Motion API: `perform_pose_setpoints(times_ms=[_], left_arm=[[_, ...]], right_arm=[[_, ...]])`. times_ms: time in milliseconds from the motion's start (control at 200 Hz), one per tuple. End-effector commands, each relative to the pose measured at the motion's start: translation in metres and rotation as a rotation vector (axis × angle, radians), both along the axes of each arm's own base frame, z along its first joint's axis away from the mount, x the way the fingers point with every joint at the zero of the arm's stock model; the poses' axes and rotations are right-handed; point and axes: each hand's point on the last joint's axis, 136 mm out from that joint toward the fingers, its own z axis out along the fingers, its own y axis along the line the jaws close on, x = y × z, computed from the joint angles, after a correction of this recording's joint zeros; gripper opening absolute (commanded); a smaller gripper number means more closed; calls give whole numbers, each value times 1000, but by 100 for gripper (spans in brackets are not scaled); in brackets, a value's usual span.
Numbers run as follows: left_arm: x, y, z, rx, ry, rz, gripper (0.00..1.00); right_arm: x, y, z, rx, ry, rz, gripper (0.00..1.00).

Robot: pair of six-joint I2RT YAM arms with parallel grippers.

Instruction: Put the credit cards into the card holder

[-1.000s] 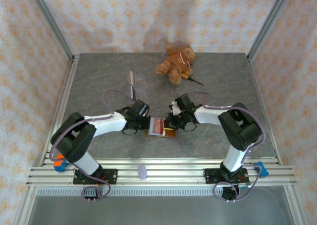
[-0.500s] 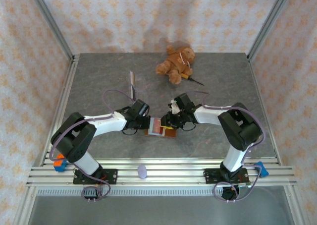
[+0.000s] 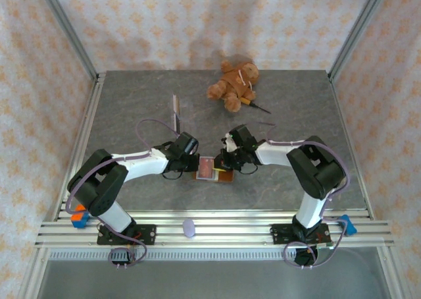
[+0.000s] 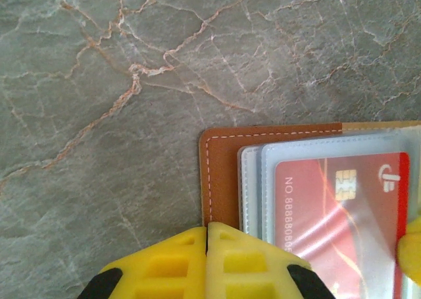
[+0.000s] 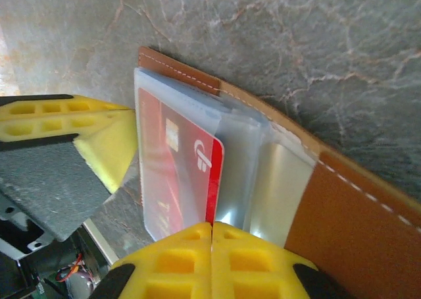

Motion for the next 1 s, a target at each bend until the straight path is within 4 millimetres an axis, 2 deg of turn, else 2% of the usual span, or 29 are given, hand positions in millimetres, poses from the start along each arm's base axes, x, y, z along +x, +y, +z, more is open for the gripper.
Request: perform_pose_setpoints(times_ms=[0,170,340,416,536,706,846,991], left_arm=[[-2,12,-10,59,19,13,7],[-2,11,-9,56,16,12,7],[-1,10,-3,48,9,14,7],[0,12,1,44,3,21,7],[-2,15,6,27,10,52,9],[-3,13,15,-63,34,86,9],[-4,13,25,-105,33,98,10],[-5,15,36,-153,24,111,12]], right_arm=[[9,11,5,18,-31,4,4],[10,9,7,5,-45,3,5],[8,2,12,-28,-66,7,15],[8,-2,16,-48,-80,-2,17],[6,-13,23,-107,-91,-27,21],[3,-31,28,-278,-125,-105,28],[-1,-21,32,-363,-190,-158,41],[0,-12,38,-410,-260,-185,40]])
